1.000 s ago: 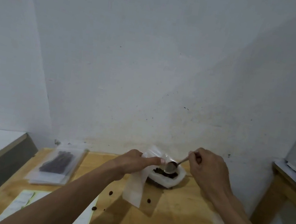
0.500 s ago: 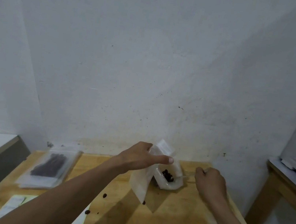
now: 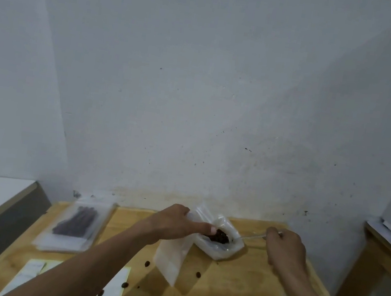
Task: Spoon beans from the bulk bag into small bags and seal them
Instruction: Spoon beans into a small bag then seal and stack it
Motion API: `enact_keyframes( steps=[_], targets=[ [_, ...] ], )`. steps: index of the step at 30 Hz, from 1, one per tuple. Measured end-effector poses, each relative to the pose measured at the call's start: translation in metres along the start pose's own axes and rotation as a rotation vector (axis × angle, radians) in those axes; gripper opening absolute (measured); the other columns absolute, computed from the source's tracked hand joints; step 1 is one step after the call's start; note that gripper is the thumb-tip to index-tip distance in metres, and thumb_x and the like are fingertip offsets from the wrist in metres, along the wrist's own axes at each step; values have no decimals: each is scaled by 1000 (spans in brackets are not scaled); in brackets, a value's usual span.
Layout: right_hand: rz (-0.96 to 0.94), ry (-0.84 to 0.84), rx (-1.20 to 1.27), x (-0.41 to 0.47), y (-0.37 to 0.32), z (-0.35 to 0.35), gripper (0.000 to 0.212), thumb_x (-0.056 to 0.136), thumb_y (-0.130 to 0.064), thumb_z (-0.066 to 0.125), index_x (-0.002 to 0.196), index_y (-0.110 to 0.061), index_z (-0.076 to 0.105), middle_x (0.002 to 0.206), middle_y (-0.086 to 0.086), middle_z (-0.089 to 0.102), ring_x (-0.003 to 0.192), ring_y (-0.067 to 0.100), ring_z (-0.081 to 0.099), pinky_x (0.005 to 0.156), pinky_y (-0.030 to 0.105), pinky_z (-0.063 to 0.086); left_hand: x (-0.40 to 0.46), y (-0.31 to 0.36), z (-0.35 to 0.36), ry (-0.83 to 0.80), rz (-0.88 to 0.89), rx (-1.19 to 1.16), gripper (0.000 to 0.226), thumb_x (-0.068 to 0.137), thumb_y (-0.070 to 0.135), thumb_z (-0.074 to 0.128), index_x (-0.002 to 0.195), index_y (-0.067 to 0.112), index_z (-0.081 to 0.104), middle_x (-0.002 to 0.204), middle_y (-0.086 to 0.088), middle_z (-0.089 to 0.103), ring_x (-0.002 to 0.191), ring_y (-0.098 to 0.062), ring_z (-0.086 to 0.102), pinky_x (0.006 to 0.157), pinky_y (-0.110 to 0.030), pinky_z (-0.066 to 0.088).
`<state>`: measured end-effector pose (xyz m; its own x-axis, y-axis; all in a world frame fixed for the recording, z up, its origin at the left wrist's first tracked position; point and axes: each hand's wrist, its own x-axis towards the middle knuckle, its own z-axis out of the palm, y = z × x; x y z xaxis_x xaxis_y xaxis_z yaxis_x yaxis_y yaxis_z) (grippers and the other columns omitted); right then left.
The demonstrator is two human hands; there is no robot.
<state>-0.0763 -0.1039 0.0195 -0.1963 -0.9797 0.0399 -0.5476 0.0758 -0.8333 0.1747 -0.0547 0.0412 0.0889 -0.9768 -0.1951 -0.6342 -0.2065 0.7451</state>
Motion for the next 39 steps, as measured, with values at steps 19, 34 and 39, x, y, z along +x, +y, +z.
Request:
enact_keyframes(
  steps=[19, 34, 39],
  targets=[
    [12, 2, 73, -7, -4, 1, 33, 96, -17, 51, 83, 8, 68, 71, 27, 65, 68, 43, 65, 60, 37, 45, -11, -8, -6, 46, -62, -148, 63, 71, 71, 76, 104, 19, 66, 109, 3, 64, 99, -13, 60, 79, -28, 48],
    [9, 91, 74, -14, -2, 6, 38, 97, -17, 50, 74, 10, 62, 63, 25, 61, 58, 40, 60, 56, 34, 39, -20, -2, 0, 88, -91, -71, 61, 70, 71, 76, 95, 16, 67, 94, 1, 63, 85, -13, 60, 69, -26, 43],
    [-38, 178, 32, -19, -11, -3, 39, 98, -11, 48, 61, 0, 46, 58, 15, 47, 50, 26, 39, 49, 30, 26, -19, 3, 6, 100, -109, -98, 66, 67, 71, 79, 92, 11, 66, 88, -1, 60, 79, -16, 59, 69, -29, 42]
  ],
)
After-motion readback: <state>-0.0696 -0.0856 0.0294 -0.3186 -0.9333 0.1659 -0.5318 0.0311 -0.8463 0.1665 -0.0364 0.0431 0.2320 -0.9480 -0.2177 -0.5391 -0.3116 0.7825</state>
